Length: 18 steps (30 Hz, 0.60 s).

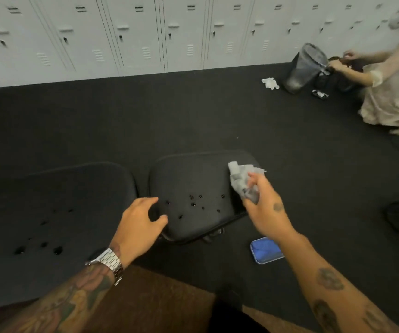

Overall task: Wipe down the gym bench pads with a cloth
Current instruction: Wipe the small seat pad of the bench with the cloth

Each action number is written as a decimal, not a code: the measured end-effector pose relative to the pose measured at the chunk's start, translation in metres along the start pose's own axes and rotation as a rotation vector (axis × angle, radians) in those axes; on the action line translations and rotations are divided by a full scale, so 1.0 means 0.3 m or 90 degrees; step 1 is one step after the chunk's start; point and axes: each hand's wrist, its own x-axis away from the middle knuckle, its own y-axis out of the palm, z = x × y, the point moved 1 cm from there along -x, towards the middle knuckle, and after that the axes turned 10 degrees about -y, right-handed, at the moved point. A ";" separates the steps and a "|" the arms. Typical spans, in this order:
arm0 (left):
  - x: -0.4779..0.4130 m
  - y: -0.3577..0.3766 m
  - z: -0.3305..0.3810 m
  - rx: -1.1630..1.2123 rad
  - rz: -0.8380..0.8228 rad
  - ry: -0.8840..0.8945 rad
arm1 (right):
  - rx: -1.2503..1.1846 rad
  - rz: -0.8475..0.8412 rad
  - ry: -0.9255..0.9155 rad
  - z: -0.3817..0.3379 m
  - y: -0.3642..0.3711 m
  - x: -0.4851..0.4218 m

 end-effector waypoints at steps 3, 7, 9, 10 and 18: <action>0.002 -0.002 -0.029 0.092 -0.049 -0.074 | 0.117 -0.164 -0.033 0.055 0.101 0.057; -0.026 0.003 -0.061 0.183 -0.105 -0.136 | 0.129 -0.074 0.000 0.040 0.152 0.056; -0.042 0.009 -0.077 0.212 -0.128 -0.168 | 0.152 -0.050 0.015 0.048 0.173 0.023; -0.049 0.013 -0.085 0.225 -0.139 -0.180 | 0.185 -0.078 0.037 0.048 0.187 0.004; -0.068 0.028 -0.150 0.518 -0.212 -0.270 | 0.353 -0.211 -0.184 -0.030 0.443 0.049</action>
